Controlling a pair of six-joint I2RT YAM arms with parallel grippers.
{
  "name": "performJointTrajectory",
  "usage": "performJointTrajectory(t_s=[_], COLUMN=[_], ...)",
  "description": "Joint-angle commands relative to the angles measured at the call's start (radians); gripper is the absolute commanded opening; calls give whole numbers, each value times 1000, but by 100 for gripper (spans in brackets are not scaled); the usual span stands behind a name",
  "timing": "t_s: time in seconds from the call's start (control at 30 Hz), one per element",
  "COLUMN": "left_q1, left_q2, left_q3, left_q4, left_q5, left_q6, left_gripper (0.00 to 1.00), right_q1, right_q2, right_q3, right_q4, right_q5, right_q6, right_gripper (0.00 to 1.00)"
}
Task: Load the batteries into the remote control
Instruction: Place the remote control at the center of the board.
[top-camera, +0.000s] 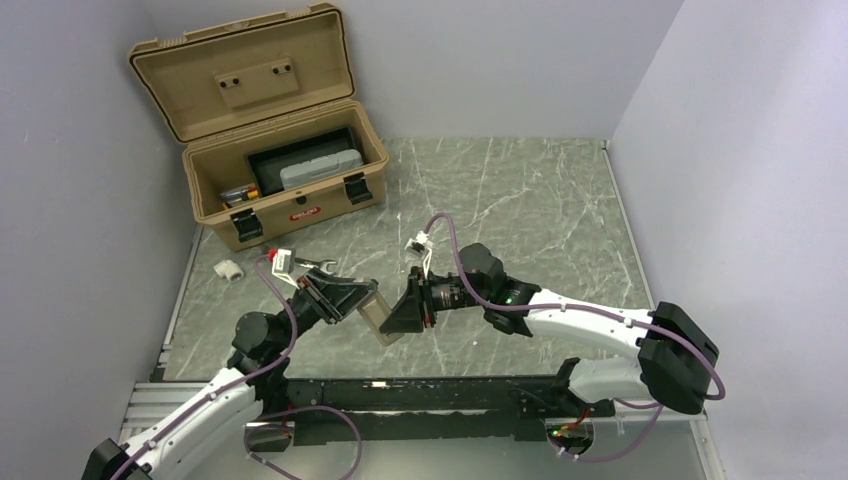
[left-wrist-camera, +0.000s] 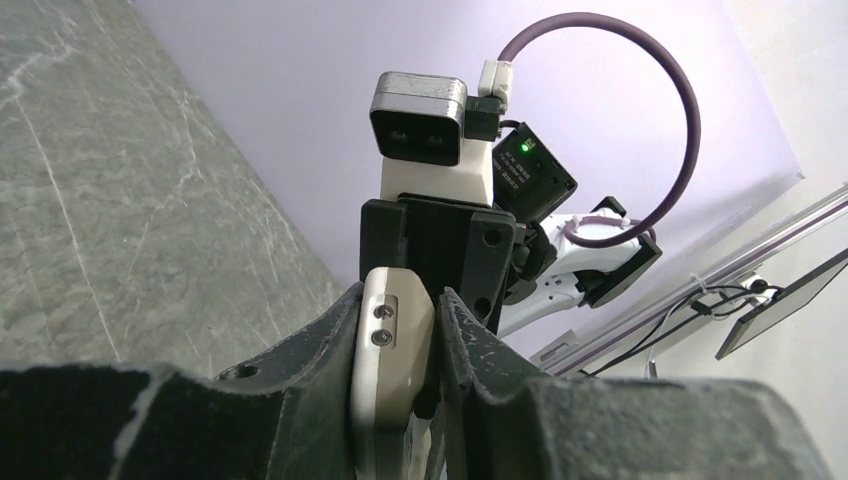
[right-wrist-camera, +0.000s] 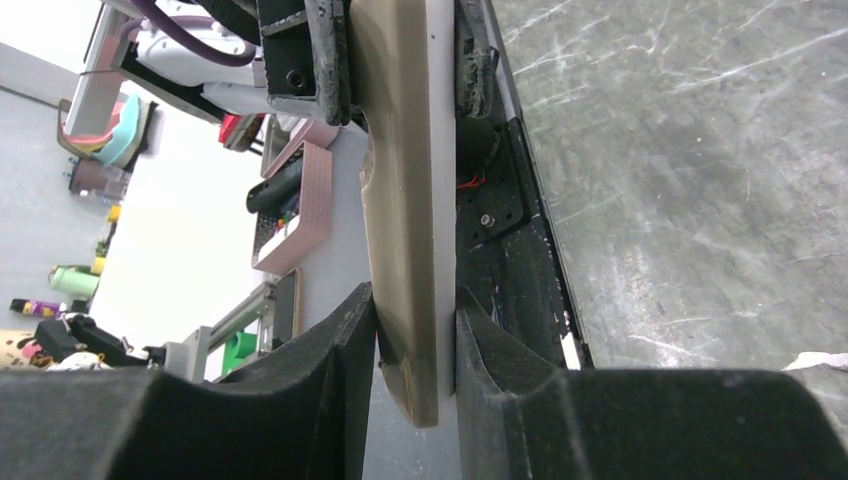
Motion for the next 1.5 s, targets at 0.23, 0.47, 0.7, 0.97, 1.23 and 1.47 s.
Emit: performJointTrajectory(t_s=[0.23,0.47,0.7,0.97,1.23,1.47], left_q1=[-3,-3,-3,-4,-4,-5], left_q2=[-81,-217,-281,-239,-303,-302], left_q3=[56,119,290,346,331,330], left_q4=[-179,-652,-1201,-1305,-1352,-1360], left_q5=[-54,-199,-416,-457,-473,-472], left_q6=[42,82,207,238,222,216], left_gripper=[98,99,99,99,99,99], right_q1=[-3,-7,16,141,183,228], right_q2=[-89,-188,-53,255,403,472], right_q3=[-9,42,194,325,330,354], right_q4=[-2,-325,-856,-1117,-1088,-1070], right_q5=[141,490,996,1317,1330,1303], right_q6=[-28,-132,-184,-78,-29,-9], right_gripper=[0,0,0,0,3,29])
